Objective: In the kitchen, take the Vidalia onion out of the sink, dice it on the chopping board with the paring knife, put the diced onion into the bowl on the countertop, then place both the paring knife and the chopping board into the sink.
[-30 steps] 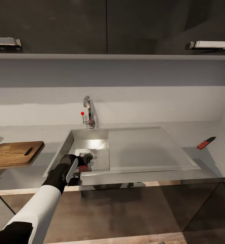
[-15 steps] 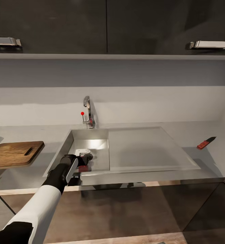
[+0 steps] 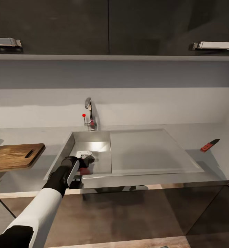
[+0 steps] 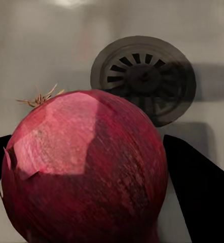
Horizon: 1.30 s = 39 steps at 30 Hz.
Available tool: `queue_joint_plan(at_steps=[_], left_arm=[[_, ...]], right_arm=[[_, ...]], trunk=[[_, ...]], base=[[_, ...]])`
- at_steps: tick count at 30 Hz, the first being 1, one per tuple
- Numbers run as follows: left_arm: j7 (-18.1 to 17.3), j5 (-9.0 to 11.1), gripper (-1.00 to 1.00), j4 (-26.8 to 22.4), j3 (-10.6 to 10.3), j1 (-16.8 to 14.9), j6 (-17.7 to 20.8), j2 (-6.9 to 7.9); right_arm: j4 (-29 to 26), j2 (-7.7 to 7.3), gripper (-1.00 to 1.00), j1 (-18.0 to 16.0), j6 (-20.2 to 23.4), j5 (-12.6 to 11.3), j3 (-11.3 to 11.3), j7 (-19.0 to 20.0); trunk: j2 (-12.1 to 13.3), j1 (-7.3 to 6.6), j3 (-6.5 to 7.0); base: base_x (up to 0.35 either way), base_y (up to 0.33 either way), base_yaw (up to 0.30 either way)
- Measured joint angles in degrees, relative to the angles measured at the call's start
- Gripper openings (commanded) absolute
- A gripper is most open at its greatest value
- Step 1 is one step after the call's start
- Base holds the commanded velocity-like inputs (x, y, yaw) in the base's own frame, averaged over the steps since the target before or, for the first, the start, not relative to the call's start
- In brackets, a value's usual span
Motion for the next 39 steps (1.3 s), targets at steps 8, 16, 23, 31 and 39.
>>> queue_joint_plan(at_steps=[8,16,23,31,39], left_arm=[[0.1,0.0,-1.00,-7.8,-0.1,0.0,0.9,0.00],[0.0,-0.1,-1.00,-24.5,-0.2,0.0,12.0,0.01],[0.0,0.0,-1.00,-38.0,-0.1,0.0,16.1,0.04],[0.0,0.0,-1.00,-39.2,-0.2,0.0,16.3,0.03],[0.0,-0.1,-1.00,-39.2,-0.2,0.0,16.3,0.10]], right_arm=[[0.0,0.00,1.00,0.0,0.0,0.0,0.0,0.0],[0.0,0.00,1.00,0.0,0.0,0.0,0.0,0.0],[0.0,0.00,1.00,0.0,0.0,0.0,0.0,0.0],[0.0,0.00,1.00,0.0,0.0,0.0,0.0,0.0],[0.0,0.00,1.00,0.0,0.0,0.0,0.0,0.0]], trunk=[[0.0,0.00,0.00],[0.0,0.00,0.01],[0.0,0.00,0.00],[0.0,0.02,0.00],[0.0,0.02,0.00]], base=[[0.000,0.000,0.000],[0.000,0.000,0.000],[0.000,0.000,0.000],[-0.142,0.133,0.000],[-0.210,0.227,0.000]])
